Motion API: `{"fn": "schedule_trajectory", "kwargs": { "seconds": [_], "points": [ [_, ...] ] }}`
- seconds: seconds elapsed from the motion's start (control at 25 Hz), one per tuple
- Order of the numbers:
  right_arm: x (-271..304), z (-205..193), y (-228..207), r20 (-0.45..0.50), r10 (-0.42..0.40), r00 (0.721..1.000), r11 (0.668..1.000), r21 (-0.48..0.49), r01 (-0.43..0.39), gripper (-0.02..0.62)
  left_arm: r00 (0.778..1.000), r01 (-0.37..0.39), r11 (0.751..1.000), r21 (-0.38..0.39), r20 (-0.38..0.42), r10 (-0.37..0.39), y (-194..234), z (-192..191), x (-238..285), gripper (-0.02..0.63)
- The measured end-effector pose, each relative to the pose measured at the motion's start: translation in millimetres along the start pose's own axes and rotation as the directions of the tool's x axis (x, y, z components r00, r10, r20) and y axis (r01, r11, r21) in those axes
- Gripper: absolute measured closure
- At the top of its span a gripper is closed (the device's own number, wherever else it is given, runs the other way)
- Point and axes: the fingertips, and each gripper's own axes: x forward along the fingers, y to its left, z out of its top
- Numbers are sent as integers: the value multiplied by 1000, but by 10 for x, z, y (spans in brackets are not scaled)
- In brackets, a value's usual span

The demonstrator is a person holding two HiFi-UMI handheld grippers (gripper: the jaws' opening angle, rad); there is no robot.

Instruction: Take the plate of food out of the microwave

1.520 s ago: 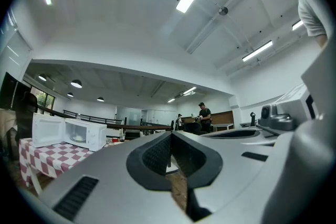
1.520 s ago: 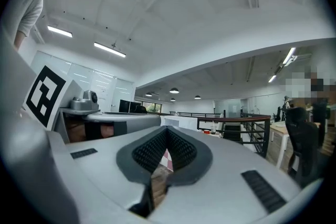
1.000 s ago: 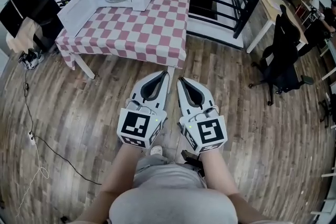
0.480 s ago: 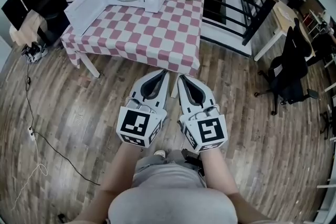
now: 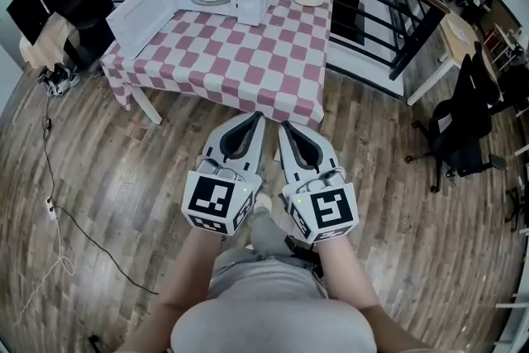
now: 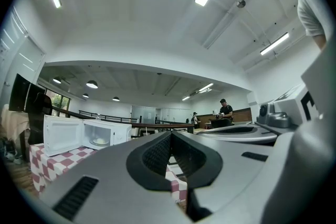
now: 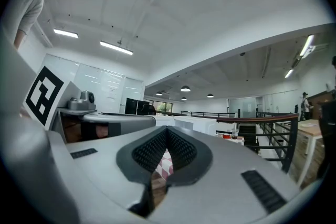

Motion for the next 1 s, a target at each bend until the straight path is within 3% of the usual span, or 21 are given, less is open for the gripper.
{"fn": "schedule_trajectory", "kwargs": {
  "seconds": [0.52, 1.0],
  "points": [
    [859, -76, -34, 27, 89, 996, 995, 36, -90, 571, 994, -109, 994, 9, -6, 109, 731, -25, 345, 606],
    [1800, -131, -281, 27, 102, 994, 993, 48, -103, 571, 992, -126, 992, 14, -8, 126, 1458, -23, 911, 606]
  ]
}}
